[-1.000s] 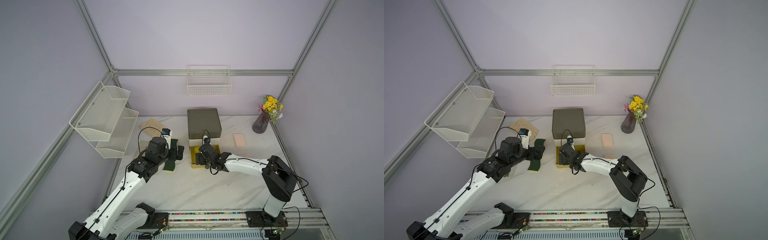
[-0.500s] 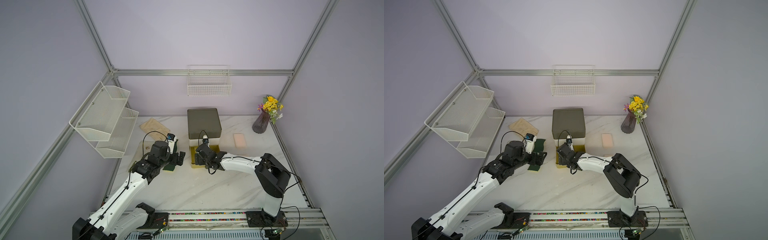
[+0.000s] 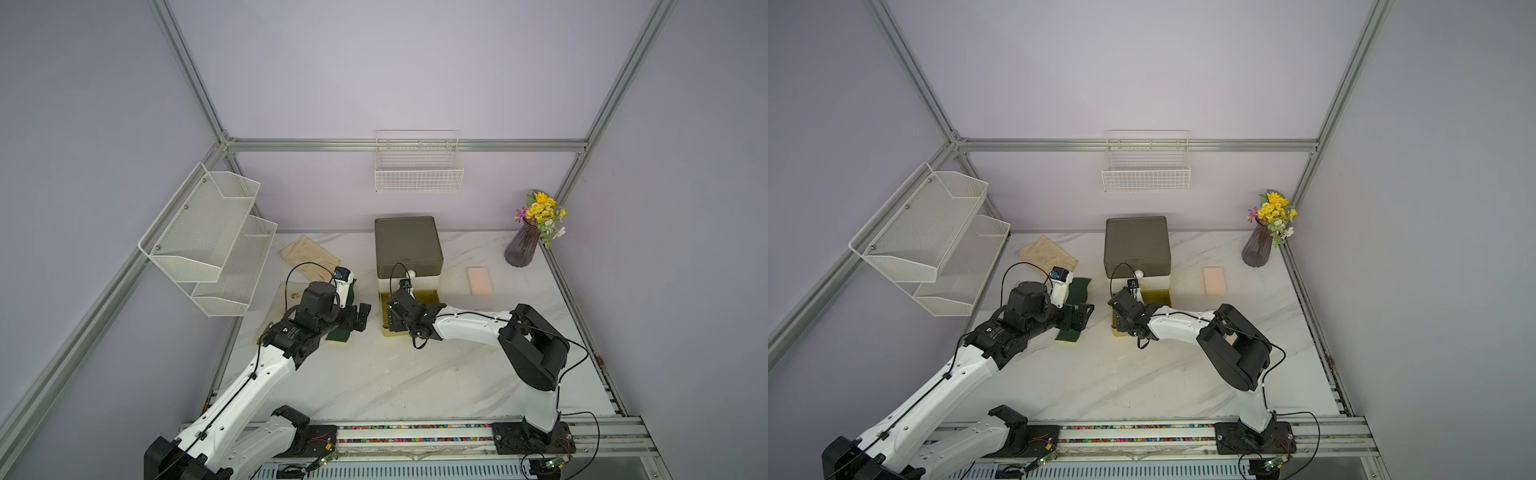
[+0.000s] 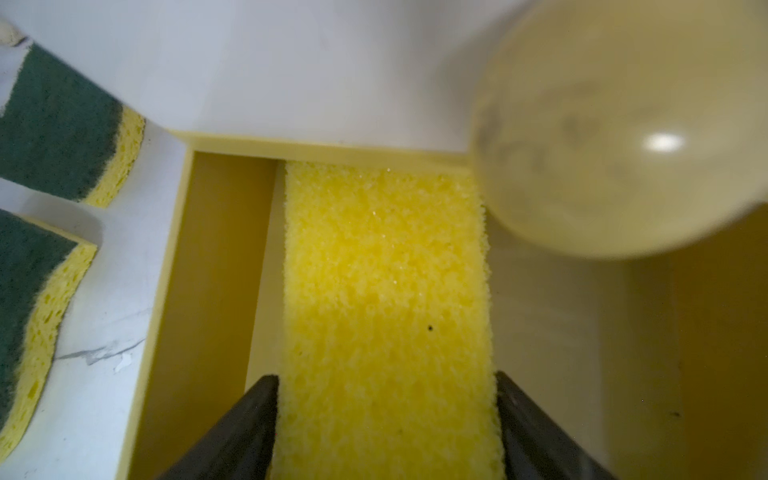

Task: Take the sponge out of the drawer
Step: Pick up the sponge from the drawer.

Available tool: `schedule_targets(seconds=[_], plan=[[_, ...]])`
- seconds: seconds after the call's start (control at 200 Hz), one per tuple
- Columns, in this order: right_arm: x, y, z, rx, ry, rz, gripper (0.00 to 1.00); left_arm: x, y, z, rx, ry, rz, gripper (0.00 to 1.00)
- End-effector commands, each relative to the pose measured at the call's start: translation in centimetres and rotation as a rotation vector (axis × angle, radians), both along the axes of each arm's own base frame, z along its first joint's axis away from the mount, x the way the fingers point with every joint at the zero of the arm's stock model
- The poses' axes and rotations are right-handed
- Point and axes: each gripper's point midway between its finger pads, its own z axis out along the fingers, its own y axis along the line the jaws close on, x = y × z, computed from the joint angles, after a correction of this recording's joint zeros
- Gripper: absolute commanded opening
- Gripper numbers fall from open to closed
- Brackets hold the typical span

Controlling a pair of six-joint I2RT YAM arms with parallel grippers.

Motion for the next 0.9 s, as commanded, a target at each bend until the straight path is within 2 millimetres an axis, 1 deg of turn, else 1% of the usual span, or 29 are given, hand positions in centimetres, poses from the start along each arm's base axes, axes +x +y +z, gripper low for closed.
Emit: schedule_targets(seconds=[0.0, 0.07, 0.155, 0.45, 0.75, 0.895], plan=[[0.7, 0.0, -0.2, -0.004, -0.010, -0.017, 0.77, 0.4, 0.0, 1.5, -0.014, -0.053, -0.006, 1.00], [0.7, 0.0, -0.3, -0.010, -0.010, -0.019, 0.74, 0.4, -0.1, 1.5, -0.014, -0.052, -0.007, 1.00], [0.7, 0.0, -0.1, -0.009, -0.011, -0.020, 0.73, 0.4, 0.0, 1.5, -0.013, -0.053, -0.005, 1.00], [1.0, -0.2, 2.9, 0.006, -0.051, -0.024, 0.70, 0.4, 0.1, 1.4, -0.011, -0.050, -0.002, 1.00], [1.0, 0.1, 4.6, 0.019, -0.060, -0.007, 0.68, 0.4, 0.2, 1.5, -0.011, -0.055, 0.002, 1.00], [0.6, 0.1, 5.4, 0.021, -0.054, 0.015, 0.68, 0.4, 0.2, 1.5, -0.010, -0.054, 0.003, 1.00]])
